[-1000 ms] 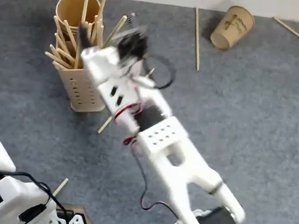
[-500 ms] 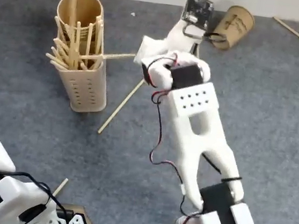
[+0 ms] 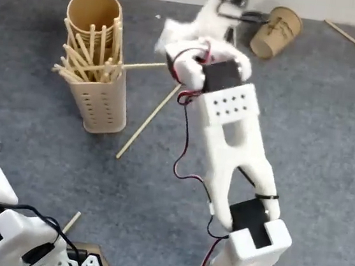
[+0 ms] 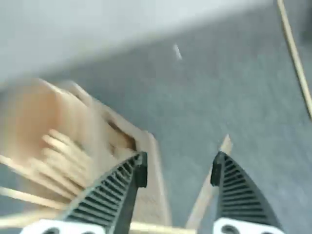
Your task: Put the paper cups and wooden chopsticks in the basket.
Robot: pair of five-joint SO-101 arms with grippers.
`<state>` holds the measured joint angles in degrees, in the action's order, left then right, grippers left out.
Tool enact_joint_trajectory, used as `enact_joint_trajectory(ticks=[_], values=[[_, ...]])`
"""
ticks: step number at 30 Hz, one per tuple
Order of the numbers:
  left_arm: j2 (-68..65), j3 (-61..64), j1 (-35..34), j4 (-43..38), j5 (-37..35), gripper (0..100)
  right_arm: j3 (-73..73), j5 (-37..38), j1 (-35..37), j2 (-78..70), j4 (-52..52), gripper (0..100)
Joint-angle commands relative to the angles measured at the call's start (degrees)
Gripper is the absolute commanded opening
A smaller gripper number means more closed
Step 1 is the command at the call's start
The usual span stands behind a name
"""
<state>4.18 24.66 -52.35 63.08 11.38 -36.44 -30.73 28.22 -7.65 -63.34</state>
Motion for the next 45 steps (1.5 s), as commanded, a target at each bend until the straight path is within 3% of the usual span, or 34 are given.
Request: enact_joint_trajectory(ticks=[1,4,8,14,17,20,23,27,31,35,45], values=[[1.36,-0.13,1.89,-0.62,0.09,16,-13.85,-0.35,2.15,0.40,0.40,21.1],[1.36,-0.13,2.07,-0.62,0.09,16,-20.79,-0.35,4.35,0.31,0.57,21.1],[1.45,-0.13,1.71,-0.62,0.09,16,-19.65,-0.26,5.05,0.31,-1.45,21.0],[1.45,-0.22,1.63,-0.62,0.09,16,-12.44,-0.09,5.93,0.40,-16.75,21.0],[1.80,-1.10,-0.04,-1.32,0.09,16,-9.10,-0.09,3.65,0.40,-24.04,21.0],[1.89,-4.62,-1.45,-2.81,0.00,16,-3.74,-0.35,-1.89,0.31,-24.66,21.0],[1.89,-8.92,-1.36,-4.13,0.00,16,6.29,-0.09,-7.78,0.31,-21.32,19.8],[1.27,-17.19,4.00,-2.81,-4.48,16,24.40,0.70,-11.21,0.84,-10.77,3.7],[-1.98,-27.03,10.42,4.75,-16.18,19,40.22,1.23,-10.59,2.86,0.31,5.4],[-11.65,-34.24,13.49,7.12,-26.20,22,54.90,1.32,-10.51,12.44,10.15,3.5],[-37.32,-44.35,12.62,7.21,-30.07,22,86.29,0.88,-10.24,43.38,25.36,2.0]])
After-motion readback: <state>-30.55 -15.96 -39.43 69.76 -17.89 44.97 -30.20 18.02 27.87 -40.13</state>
